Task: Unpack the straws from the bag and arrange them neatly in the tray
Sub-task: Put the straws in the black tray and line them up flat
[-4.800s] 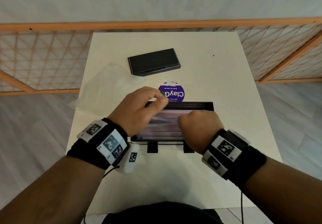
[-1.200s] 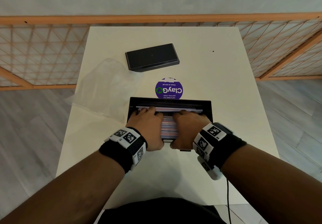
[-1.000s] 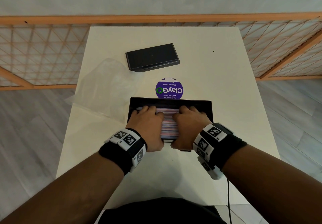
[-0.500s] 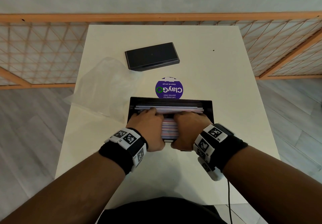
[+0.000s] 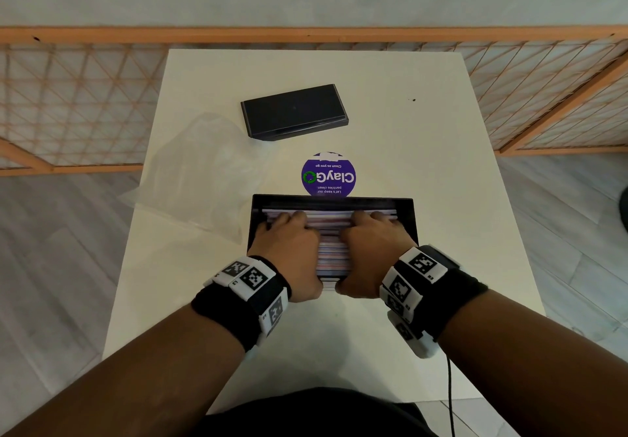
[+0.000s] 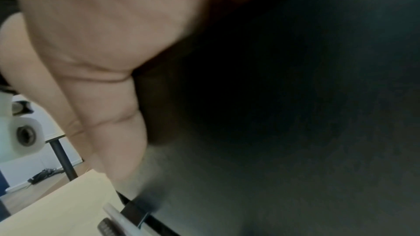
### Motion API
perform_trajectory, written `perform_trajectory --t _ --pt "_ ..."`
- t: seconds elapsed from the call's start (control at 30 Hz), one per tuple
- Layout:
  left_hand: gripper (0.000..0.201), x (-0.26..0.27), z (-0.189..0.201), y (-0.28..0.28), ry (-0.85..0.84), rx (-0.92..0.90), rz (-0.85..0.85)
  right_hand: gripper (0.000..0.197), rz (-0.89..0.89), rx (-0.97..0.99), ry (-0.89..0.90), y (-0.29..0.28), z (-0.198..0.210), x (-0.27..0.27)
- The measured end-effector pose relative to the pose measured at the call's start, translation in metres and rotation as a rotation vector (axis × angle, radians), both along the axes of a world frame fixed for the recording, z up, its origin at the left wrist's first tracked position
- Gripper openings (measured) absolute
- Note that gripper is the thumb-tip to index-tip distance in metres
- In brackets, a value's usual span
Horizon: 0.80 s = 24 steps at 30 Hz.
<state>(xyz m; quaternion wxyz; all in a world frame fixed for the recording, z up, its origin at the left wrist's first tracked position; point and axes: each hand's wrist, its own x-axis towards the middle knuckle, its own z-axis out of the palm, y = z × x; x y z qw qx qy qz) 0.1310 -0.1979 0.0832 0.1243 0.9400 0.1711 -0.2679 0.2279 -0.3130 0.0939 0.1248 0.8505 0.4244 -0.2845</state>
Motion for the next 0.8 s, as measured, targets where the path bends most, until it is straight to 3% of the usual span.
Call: perform_trajectory --t 0.8 --pt "0.052 -0.001 -0.0008 -0.0015 -0.028 -0.027 0.03 0.041 -0.052 0.012 0.032 -0.0026 -0.0035 -0.0018"
